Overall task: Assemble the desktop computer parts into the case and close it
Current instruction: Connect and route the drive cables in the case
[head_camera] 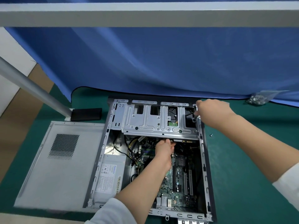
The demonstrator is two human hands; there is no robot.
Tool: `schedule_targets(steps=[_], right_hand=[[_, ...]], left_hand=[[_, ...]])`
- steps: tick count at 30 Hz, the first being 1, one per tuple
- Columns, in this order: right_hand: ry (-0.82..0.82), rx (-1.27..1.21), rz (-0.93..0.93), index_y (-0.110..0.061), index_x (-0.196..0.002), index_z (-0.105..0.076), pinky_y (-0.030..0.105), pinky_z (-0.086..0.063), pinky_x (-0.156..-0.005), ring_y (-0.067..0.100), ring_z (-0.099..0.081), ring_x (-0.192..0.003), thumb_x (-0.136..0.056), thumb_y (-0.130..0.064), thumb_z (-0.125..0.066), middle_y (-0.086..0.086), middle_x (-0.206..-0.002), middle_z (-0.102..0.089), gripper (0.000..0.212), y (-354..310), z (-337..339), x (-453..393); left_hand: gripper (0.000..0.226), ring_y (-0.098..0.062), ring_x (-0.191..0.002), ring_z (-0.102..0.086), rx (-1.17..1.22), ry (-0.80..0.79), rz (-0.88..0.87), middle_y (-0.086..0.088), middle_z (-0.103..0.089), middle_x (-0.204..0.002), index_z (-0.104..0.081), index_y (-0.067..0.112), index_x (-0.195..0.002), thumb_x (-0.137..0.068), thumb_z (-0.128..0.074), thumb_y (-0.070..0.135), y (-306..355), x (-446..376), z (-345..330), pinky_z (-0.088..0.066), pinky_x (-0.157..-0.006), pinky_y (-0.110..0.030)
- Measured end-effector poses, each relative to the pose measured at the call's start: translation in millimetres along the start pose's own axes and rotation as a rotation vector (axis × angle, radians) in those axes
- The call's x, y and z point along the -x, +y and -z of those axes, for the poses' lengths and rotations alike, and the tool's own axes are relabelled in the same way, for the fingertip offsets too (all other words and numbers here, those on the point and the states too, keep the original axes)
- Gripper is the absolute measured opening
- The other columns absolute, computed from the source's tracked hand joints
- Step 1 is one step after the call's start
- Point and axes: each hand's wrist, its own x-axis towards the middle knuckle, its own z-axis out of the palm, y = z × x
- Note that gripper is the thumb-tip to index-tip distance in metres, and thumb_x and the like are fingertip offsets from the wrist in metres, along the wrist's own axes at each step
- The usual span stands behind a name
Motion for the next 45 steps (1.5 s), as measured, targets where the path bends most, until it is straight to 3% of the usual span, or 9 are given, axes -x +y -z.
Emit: schedule_targets(steps=[6, 9, 14, 19, 25, 30, 35, 39, 45], right_hand=[[-0.096, -0.044, -0.024, -0.013, -0.104, -0.045, 0.034, -0.035, -0.068, 0.03, -0.057, -0.091, -0.098, -0.023, -0.045, 0.006, -0.099, -0.059, 0.012, 3, 2, -1], [-0.099, -0.087, -0.015, -0.014, -0.1, -0.034, 0.034, -0.035, -0.065, 0.028, -0.048, -0.077, -0.093, -0.01, -0.043, 0.003, -0.082, -0.05, 0.012, 4, 0, 0], [-0.033, 0.015, -0.015, -0.012, -0.107, -0.058, 0.031, -0.036, -0.066, 0.03, -0.06, -0.096, -0.101, -0.039, -0.038, 0.007, -0.105, -0.063, 0.034, 5, 0, 0], [-0.044, -0.037, 0.002, -0.014, -0.098, -0.032, 0.031, -0.034, -0.061, 0.028, -0.052, -0.077, -0.097, -0.019, -0.045, 0.006, -0.101, -0.062, 0.014, 5, -5, -1], [0.027, 0.107, 0.024, -0.015, -0.101, -0.058, 0.029, -0.035, -0.062, 0.028, -0.064, -0.092, -0.1, -0.047, -0.036, 0.003, -0.097, -0.065, 0.039, 6, -4, 1], [0.036, 0.004, 0.052, -0.014, -0.108, -0.04, 0.032, -0.036, -0.061, 0.029, -0.062, -0.091, -0.098, -0.025, -0.045, 0.004, -0.104, -0.061, 0.016, 10, -11, -2], [0.105, 0.065, 0.04, -0.018, -0.101, -0.052, 0.029, -0.03, -0.055, 0.028, -0.052, -0.074, -0.099, -0.039, -0.042, -0.001, -0.08, -0.057, 0.024, 9, -7, -2], [0.055, 0.058, 0.011, -0.018, -0.078, -0.045, 0.028, -0.034, -0.062, 0.026, -0.046, -0.071, -0.099, -0.042, -0.04, -0.004, -0.063, -0.036, 0.032, 8, -7, -2], [-0.072, 0.04, 0.062, -0.015, -0.092, -0.049, 0.03, -0.038, -0.067, 0.028, -0.056, -0.085, -0.1, -0.039, -0.042, 0.001, -0.086, -0.056, 0.027, 11, 0, -6]], left_hand=[[0.038, -0.01, -0.076, -0.053, -0.007, -0.003, -0.009, -0.002, -0.053, -0.084, -0.034, -0.002, -0.138, -0.101, -0.039, 0.003, -1, -4, 1, -0.043, -0.101, -0.03], [0.045, -0.009, -0.078, -0.054, 0.0, -0.014, -0.006, -0.002, -0.053, -0.086, -0.028, 0.001, -0.144, -0.101, -0.04, 0.003, -1, -5, 1, -0.041, -0.104, -0.032], [0.046, -0.009, -0.079, -0.055, 0.01, -0.031, -0.005, -0.003, -0.053, -0.091, -0.027, 0.002, -0.145, -0.101, -0.04, 0.003, -1, -5, 3, -0.046, -0.094, -0.028], [0.045, -0.008, -0.078, -0.055, -0.007, -0.039, -0.002, -0.002, -0.053, -0.091, -0.028, 0.001, -0.144, -0.101, -0.04, 0.005, 0, -4, 2, -0.044, -0.101, -0.029], [0.045, -0.01, -0.076, -0.053, -0.03, -0.037, -0.002, -0.002, -0.055, -0.084, -0.027, 0.002, -0.145, -0.101, -0.039, 0.004, 1, -3, 4, -0.04, -0.105, -0.033], [0.038, -0.01, -0.074, -0.052, -0.048, -0.045, 0.003, -0.002, -0.054, -0.083, -0.036, -0.002, -0.138, -0.102, -0.04, 0.006, 1, -4, 4, -0.046, -0.086, -0.026], [0.046, -0.009, -0.075, -0.054, -0.039, -0.036, 0.003, -0.002, -0.053, -0.088, -0.027, 0.001, -0.145, -0.101, -0.04, 0.002, 1, -4, 4, -0.047, -0.076, -0.02], [0.044, -0.009, -0.074, -0.053, -0.032, -0.028, 0.004, -0.002, -0.054, -0.082, -0.029, 0.002, -0.144, -0.101, -0.04, 0.005, 1, -4, 3, -0.044, -0.094, -0.028], [0.008, -0.011, -0.069, -0.051, -0.011, -0.014, 0.027, -0.003, -0.054, -0.079, -0.047, 0.01, -0.101, -0.101, -0.041, 0.006, 1, -2, 2, -0.044, -0.069, -0.02]])
